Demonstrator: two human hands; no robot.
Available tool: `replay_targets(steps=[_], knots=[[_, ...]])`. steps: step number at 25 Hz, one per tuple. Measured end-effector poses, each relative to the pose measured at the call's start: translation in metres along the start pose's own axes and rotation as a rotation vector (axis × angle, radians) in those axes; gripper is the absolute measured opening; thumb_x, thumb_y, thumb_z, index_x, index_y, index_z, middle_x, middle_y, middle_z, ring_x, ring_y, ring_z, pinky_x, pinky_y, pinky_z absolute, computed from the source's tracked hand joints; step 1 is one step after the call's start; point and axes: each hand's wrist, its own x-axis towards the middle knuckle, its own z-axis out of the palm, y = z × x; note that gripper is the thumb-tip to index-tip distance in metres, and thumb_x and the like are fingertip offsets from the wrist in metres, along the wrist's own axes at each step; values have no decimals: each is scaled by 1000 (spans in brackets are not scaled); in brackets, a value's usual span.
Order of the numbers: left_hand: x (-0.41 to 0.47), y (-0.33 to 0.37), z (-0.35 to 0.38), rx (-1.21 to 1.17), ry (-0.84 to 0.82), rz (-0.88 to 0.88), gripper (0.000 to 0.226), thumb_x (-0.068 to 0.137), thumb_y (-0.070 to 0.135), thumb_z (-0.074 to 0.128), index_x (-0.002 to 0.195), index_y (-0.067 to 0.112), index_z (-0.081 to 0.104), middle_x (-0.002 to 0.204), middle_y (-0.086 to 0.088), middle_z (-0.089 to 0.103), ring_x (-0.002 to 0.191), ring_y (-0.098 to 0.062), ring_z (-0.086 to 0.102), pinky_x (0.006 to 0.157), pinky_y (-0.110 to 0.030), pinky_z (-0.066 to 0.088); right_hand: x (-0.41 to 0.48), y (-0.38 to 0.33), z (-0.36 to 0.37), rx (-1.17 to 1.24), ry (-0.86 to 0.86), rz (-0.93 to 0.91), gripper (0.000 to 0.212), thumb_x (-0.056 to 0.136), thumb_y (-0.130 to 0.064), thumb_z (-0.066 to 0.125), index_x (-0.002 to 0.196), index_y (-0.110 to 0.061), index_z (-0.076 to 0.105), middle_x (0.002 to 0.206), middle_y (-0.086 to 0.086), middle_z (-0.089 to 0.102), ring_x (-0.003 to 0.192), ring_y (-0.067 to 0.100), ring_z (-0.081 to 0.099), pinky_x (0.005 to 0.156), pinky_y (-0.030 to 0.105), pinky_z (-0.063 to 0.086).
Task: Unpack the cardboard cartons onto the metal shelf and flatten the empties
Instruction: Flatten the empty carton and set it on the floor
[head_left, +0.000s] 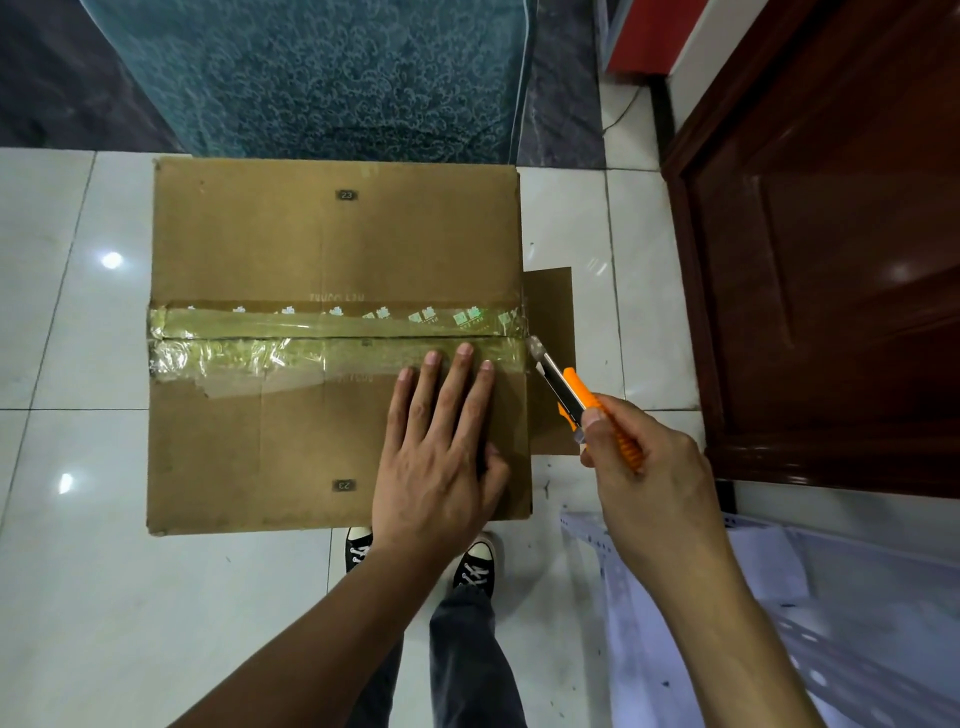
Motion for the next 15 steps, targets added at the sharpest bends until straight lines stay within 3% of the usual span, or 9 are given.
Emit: replay_targets(steps=[3,8,15], knots=[[0,0,0,-4,-6,-7,72,94,35,44,159,13,23,167,-9,12,155,-28,5,124,-54,14,-7,6,3,26,0,15,39,99,-50,43,122,-28,67,96,-5,68,91,9,63,68,17,43],[-3,1,-1,11,-21,-7,72,93,35,43,159,14,21,168,-8,10,155,-28,3,123,-54,14,-12,9,6,24,-8,33,41,99,-51,43,123,-28,67,98,-4,69,93,12,63,70,21,45],[0,-2,-4,-13,9,10,71,93,32,47,158,14,25,167,-8,14,155,-28,6,124,-53,14,-21,9,6,-7,31,26,40,100,-49,41,128,-33,64,95,-12,67,87,2,60,66,12,40]])
